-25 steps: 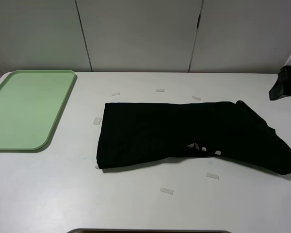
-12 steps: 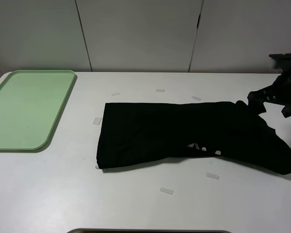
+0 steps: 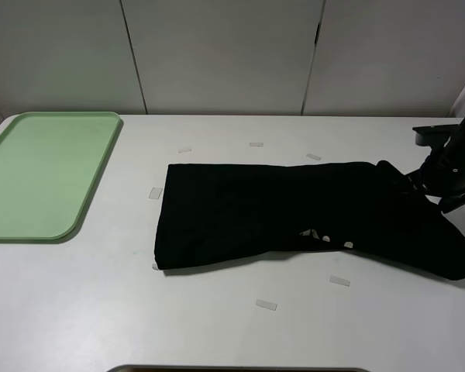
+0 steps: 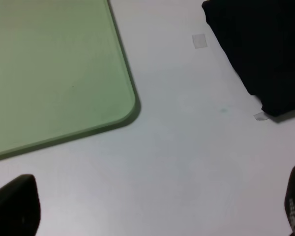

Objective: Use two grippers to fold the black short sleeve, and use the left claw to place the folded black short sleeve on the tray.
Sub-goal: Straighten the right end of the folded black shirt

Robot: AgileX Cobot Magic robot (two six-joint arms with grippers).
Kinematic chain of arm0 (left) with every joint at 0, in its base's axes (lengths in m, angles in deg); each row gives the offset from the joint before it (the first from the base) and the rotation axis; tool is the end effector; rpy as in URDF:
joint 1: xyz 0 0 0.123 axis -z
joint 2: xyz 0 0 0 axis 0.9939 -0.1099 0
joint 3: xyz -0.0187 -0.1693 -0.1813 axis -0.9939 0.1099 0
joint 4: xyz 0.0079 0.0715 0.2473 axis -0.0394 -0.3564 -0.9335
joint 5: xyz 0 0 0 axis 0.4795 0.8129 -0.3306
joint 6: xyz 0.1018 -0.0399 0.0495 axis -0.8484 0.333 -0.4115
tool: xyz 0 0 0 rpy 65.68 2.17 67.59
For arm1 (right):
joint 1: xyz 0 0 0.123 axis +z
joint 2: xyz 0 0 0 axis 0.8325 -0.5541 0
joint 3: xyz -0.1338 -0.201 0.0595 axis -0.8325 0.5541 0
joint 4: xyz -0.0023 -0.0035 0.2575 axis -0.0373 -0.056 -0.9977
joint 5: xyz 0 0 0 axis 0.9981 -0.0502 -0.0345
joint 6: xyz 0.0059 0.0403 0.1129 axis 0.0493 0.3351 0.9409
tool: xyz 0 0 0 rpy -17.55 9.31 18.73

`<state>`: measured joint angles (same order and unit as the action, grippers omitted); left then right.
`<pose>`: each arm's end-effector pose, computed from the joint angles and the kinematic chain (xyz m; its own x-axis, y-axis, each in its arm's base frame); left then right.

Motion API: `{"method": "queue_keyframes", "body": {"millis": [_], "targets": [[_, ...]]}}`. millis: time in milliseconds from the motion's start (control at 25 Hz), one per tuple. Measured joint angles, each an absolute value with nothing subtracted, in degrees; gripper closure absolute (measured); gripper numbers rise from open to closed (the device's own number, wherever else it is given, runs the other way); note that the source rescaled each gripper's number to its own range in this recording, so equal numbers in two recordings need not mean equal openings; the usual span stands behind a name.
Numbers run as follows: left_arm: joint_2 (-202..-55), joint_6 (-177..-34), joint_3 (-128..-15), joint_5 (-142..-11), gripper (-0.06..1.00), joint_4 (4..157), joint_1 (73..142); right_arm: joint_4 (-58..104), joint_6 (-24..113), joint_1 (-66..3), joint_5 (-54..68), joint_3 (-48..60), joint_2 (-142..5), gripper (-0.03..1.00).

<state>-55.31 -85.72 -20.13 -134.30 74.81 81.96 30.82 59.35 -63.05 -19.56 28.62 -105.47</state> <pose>0.0612 -0.0122 0.2651 -0.4418 0.1761 -0.8797 0.1602 0.9803 0.1158 0.3201 -0.0376 0.0443 -0.9942 -0.0223 -0.1053 -0.0209 0.9997 -0.0146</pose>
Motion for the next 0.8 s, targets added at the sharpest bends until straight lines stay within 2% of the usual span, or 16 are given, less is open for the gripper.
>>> {"method": "queue_keyframes", "body": {"millis": [320, 720, 800], "targets": [[-55.31, -85.72, -20.13, -134.3, -0.05, 74.81, 81.96, 26.51, 53.1, -64.83, -17.78, 28.09, -109.31, -0.03], [-55.31, -85.72, -20.13, -134.3, -0.05, 74.81, 81.96, 26.41, 52.78, -64.83, -18.22, 27.62, -110.33, -0.03], [-55.31, -85.72, -20.13, -134.3, -0.05, 74.81, 81.96, 26.41, 52.78, -64.83, -18.28, 27.62, -110.33, 0.01]]}}
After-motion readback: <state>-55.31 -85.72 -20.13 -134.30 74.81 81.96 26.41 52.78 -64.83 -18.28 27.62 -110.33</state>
